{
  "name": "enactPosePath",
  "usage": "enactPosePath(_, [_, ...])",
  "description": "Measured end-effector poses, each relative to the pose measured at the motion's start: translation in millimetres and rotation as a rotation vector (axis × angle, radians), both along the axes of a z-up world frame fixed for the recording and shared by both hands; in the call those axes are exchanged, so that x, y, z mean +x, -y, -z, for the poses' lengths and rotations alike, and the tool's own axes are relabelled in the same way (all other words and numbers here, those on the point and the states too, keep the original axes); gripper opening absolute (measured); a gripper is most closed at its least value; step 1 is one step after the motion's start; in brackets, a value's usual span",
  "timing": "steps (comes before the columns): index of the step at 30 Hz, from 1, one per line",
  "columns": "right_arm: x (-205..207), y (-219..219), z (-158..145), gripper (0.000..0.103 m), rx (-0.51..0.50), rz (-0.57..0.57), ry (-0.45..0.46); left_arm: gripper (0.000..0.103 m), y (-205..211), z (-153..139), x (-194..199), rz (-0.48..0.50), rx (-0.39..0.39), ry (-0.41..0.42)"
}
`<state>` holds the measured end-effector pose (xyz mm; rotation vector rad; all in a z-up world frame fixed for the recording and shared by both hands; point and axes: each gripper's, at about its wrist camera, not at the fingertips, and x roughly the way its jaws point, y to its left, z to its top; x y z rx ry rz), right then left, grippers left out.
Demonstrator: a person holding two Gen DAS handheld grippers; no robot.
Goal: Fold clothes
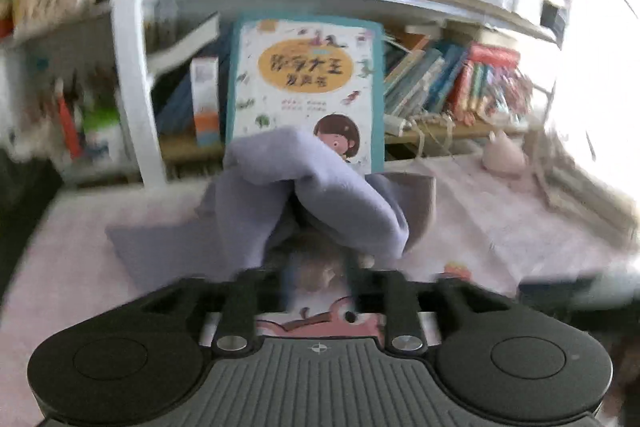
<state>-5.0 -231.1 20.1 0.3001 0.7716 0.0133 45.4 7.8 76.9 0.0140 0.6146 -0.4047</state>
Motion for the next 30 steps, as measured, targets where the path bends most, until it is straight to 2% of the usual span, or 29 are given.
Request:
enactPosePath(1, [0,-2,0,0.087,0.001,-0.003,-0.002,0.067,-3,-1,6,-0.023,-0.057,-0.022])
enactPosePath(3, [-4,-5,-1,0.087,0.000,-0.014,0.002,0.077,-8,-3,22,-0.078,-0.200,-0.056])
enactPosePath(6, [-11,-8,-1,0.088,-0.010,-0.028,0.003,0.077,-8,2,60,-0.117,-0.358,-0.142])
enactPosePath(8, [-15,-10,0,0.088,-0.013,-0.033,-0.003,0.072,-8,10,87,-0.169,-0.468,-0.217])
enactPosePath(9, [-18,-10,0,0.088,-0.014,-0.035,-0.005,0.051,-8,16,101,-0.208,-0.526,-0.263])
enactPosePath(10, [-20,-10,-1,0.088,-0.017,-0.038,-0.004,0.012,-10,23,112,-0.241,-0.595,-0.298])
enactPosePath(13, [-28,-9,-6,0.088,-0.037,-0.051,0.015,0.006,-19,19,127,-0.325,-0.707,-0.304])
enactPosePath(17, [-35,-10,-17,0.088,-0.111,-0.084,0.079,0.006,-29,-45,97,-0.210,-0.683,-0.057])
enactPosePath(19, [-34,-13,-22,0.088,-0.155,-0.113,0.106,0.006,-46,-77,75,-0.110,-0.743,0.009])
enactPosePath(21, [-30,-20,-27,0.088,-0.196,-0.159,0.139,0.006,-60,-107,47,-0.007,-0.753,0.088])
enactPosePath(24, [-23,-37,-34,0.089,-0.242,-0.241,0.197,0.006,-79,-139,11,0.082,-0.767,0.166])
enactPosePath(27, [-18,-59,-40,0.089,-0.264,-0.332,0.254,0.006,-106,-158,-13,0.105,-0.814,0.211])
enactPosePath(30, [-18,-78,-44,0.089,-0.247,-0.414,0.296,0.006,-128,-161,-33,0.083,-0.821,0.254])
